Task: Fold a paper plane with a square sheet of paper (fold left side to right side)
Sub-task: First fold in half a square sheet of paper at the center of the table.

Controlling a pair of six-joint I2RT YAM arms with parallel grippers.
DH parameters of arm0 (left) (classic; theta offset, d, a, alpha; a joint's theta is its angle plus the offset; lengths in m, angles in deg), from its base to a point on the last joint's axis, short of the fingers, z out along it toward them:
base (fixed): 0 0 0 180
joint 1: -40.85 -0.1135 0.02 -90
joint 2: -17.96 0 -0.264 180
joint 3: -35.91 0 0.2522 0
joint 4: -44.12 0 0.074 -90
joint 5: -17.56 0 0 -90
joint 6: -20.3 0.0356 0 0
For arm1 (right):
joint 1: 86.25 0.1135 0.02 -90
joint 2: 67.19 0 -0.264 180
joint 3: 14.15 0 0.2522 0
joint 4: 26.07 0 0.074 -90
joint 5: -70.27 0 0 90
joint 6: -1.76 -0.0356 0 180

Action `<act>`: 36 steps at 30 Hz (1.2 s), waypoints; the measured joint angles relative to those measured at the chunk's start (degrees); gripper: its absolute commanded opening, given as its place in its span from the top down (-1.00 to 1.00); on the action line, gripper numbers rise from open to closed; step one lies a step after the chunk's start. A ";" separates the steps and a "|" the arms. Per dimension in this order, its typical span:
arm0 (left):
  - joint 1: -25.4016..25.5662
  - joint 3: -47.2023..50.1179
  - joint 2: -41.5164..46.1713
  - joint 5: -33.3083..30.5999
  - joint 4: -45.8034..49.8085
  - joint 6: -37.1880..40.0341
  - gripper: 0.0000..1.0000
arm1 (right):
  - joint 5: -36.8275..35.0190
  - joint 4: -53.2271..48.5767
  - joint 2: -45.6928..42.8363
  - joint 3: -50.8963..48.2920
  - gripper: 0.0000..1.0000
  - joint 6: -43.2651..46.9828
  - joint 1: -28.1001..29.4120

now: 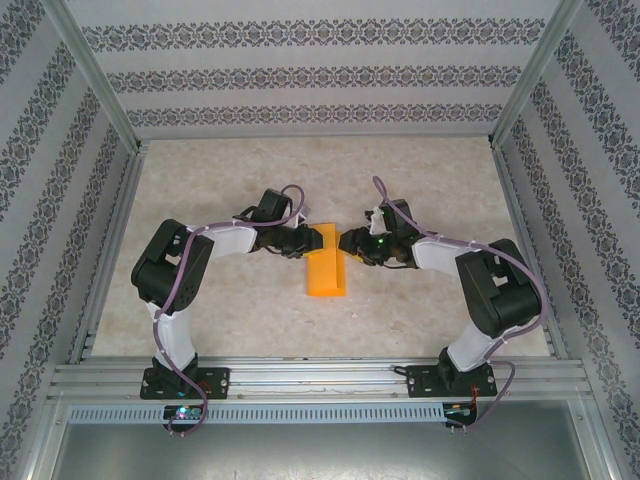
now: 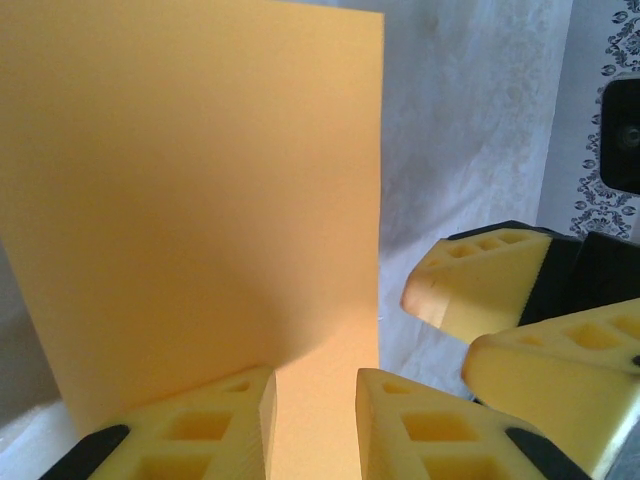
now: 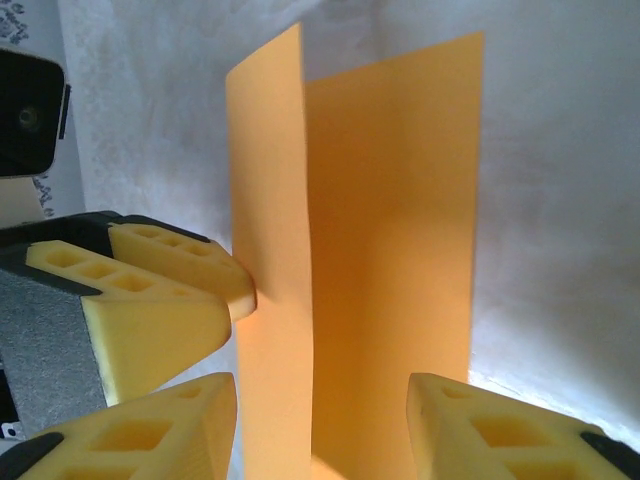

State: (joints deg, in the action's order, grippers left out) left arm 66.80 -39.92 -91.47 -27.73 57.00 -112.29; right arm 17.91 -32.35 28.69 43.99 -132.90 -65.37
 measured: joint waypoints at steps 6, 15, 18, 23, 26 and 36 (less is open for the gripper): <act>0.48 0.00 0.00 0.00 0.00 0.00 0.45 | 1.53 2.21 3.50 0.04 0.24 -1.03 1.79; 0.68 0.00 0.00 0.00 0.04 0.04 0.43 | 2.75 3.96 4.15 0.20 0.69 -2.05 1.90; 0.68 0.00 0.00 -0.24 0.04 0.07 0.41 | 2.73 4.13 4.17 0.24 0.92 -2.12 1.90; 0.68 0.00 0.90 -1.99 1.18 0.98 0.17 | 2.27 3.98 4.20 0.37 1.00 -1.90 2.03; 0.68 0.00 4.15 -4.72 4.55 3.28 0.08 | 1.27 3.23 4.20 0.48 1.00 -1.53 2.16; 0.87 0.15 9.94 -10.27 12.26 8.17 -0.20 | -3.34 -1.79 4.20 1.66 1.00 0.72 2.60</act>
State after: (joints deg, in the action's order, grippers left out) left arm 67.68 -39.76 -81.52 -38.00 69.26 -104.12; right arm 14.57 -34.14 32.89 45.65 -132.18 -62.77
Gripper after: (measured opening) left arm 0.589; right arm 0.046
